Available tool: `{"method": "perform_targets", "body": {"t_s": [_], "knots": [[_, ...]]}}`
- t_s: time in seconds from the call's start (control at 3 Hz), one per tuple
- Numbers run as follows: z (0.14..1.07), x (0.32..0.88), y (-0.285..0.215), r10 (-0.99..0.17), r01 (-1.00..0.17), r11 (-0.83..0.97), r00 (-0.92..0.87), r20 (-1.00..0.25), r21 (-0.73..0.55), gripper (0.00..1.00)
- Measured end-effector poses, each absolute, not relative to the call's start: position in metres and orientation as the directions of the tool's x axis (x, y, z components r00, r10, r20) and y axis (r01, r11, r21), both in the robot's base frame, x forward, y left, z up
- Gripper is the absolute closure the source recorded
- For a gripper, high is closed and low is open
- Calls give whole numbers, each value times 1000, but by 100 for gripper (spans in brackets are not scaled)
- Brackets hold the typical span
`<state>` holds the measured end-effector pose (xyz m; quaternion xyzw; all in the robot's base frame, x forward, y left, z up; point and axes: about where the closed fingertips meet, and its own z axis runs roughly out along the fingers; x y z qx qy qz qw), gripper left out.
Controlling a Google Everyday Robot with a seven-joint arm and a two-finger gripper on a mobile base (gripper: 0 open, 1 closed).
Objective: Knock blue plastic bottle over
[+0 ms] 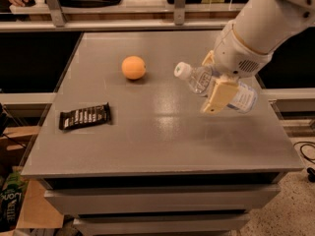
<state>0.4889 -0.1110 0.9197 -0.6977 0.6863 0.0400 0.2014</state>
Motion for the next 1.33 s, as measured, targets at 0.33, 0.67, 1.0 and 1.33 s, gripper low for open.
{"method": "perform_targets", "body": {"t_s": [0.33,0.67,1.0,1.33], "knots": [[906,495,-107,-975,-977,-4,51,-216,-211,100],[894,499,-107,-992,-981,-13,37,-119,-195,100],[886,501,-108,-996,-984,-15,30,-82,-176,81],[880,502,-106,-996,-987,-12,25,-83,-158,59]]}}
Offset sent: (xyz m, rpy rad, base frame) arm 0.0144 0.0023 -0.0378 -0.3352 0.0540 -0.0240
